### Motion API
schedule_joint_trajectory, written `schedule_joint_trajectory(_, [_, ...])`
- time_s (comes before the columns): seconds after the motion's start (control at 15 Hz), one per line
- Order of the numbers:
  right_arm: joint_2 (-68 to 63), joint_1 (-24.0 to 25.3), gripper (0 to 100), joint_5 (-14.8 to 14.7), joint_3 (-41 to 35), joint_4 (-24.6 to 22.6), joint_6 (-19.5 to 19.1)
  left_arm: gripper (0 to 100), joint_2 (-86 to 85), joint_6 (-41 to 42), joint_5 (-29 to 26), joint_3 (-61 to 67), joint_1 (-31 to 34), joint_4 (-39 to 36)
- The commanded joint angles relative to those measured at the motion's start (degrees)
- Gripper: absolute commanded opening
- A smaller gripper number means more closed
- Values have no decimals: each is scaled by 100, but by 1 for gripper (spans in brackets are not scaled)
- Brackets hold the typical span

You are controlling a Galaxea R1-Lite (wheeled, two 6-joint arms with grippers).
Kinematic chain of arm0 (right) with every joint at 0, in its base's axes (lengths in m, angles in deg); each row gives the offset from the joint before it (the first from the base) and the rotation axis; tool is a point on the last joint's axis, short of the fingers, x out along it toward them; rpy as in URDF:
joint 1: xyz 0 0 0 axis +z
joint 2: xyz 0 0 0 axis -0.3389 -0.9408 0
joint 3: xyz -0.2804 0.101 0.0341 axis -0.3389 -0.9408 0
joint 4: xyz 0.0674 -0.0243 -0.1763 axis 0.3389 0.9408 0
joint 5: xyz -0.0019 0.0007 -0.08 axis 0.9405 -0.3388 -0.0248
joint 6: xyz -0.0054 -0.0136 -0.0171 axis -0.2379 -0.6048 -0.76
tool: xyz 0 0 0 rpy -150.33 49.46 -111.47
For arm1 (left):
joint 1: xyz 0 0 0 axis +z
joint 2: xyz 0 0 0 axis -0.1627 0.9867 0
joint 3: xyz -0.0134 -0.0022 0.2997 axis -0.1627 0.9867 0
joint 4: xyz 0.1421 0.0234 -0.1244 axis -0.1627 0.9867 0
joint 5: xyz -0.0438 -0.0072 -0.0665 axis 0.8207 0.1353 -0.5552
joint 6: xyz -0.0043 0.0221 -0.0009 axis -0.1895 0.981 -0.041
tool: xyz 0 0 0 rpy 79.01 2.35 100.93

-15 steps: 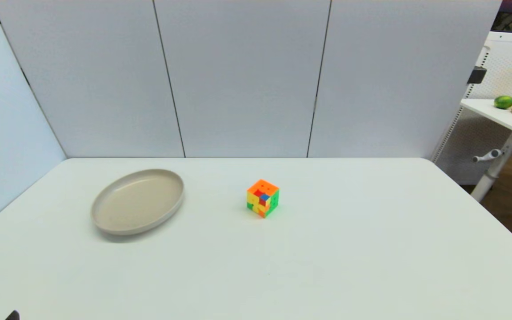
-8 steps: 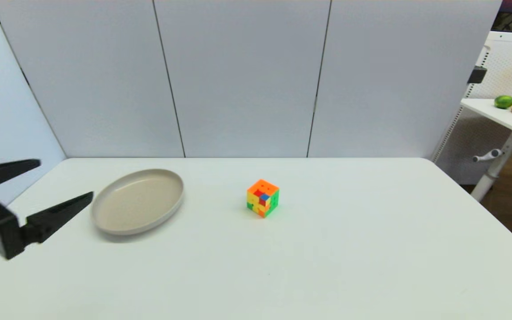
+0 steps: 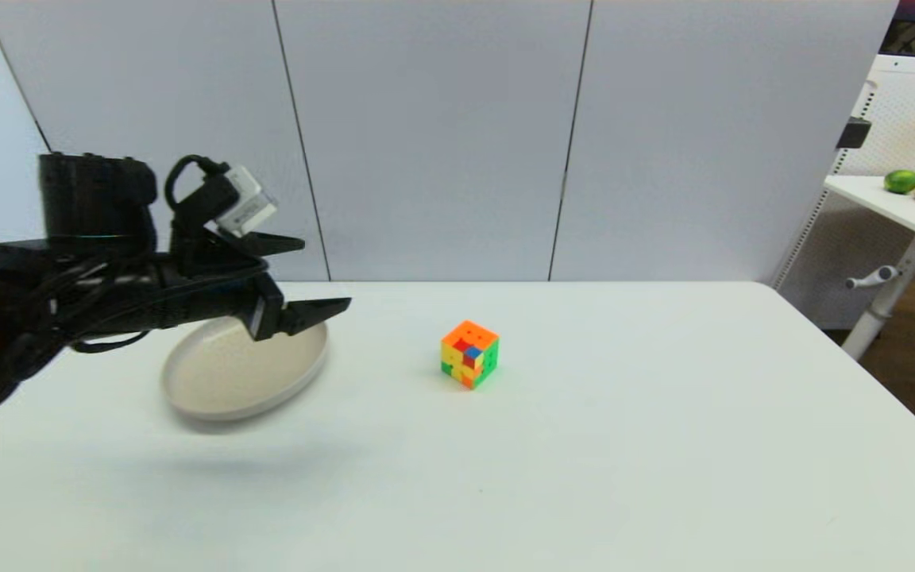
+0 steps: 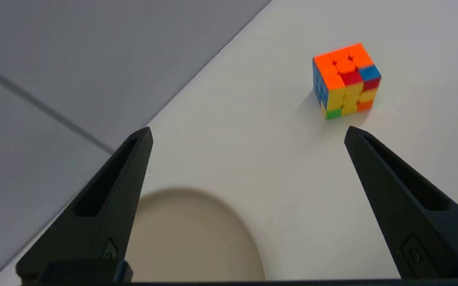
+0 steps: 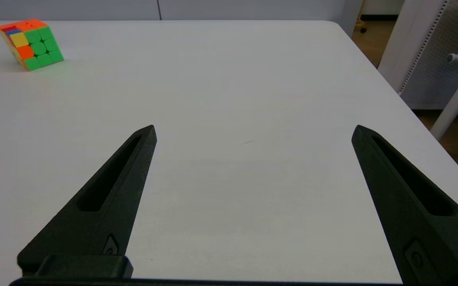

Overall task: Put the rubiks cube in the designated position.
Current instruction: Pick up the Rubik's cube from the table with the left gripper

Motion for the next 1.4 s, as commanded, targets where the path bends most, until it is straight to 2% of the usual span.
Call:
schedule_joint_trajectory(0.07, [-7, 1, 100, 4, 6, -5, -2, 100, 1455, 22, -541, -459, -240, -985])
schedule_joint_trajectory(0.47, [-7, 1, 100, 4, -2, -5, -2, 100, 1807, 84, -1640, -494, -257, -634])
schedule_joint_trajectory(0.87, [-7, 1, 100, 4, -2, -5, -2, 100, 1991, 22, -1605, -626, -644, -616])
schedule_joint_trajectory(1.4, [-7, 1, 100, 4, -2, -5, -2, 100, 2396, -22, -1042, -916, -995, -607])
